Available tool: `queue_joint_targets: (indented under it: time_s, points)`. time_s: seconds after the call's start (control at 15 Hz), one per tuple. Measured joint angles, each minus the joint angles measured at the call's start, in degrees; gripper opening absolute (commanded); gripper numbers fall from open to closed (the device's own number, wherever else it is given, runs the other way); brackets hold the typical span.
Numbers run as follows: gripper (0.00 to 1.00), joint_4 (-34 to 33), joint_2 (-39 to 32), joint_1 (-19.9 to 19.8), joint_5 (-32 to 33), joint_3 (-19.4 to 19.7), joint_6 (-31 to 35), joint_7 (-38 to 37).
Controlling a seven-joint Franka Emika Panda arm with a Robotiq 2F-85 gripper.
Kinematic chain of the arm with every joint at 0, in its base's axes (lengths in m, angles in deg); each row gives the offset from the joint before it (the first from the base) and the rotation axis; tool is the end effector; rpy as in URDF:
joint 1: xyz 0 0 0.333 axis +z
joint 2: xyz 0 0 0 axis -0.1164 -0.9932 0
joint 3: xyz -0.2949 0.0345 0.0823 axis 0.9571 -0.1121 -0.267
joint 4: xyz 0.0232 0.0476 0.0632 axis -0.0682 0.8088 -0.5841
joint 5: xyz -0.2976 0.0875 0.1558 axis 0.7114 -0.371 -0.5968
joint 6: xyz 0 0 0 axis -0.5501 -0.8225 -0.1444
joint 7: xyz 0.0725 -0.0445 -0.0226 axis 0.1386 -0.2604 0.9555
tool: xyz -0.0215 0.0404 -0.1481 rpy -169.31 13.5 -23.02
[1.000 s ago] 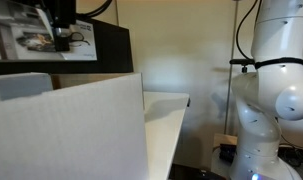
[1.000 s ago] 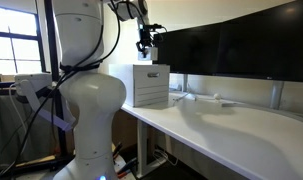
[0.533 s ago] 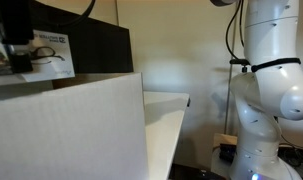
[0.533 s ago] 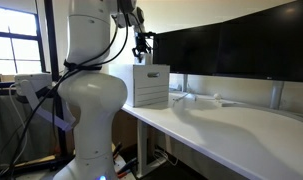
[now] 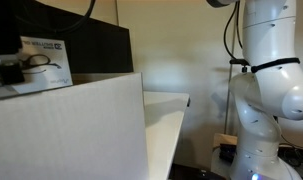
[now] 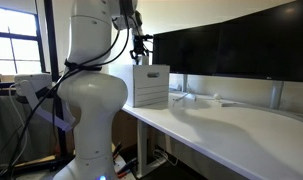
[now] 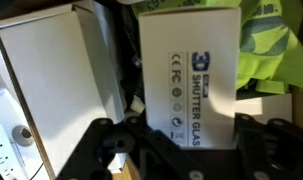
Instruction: Put the smaller box on the table in the bigger box
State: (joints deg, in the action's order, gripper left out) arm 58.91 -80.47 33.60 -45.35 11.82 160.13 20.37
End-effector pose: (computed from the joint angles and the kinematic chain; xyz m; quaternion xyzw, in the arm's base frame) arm 0.3615 0.4015 0.5465 0.7551 0.6508 0.0142 0.0786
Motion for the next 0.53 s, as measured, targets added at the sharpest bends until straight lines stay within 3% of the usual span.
queue_joint_targets:
  time_s: [0.53]
  points:
    - [0.34,0.6,0.4,-0.5,-0.3,1.2,-1.4,-2.2]
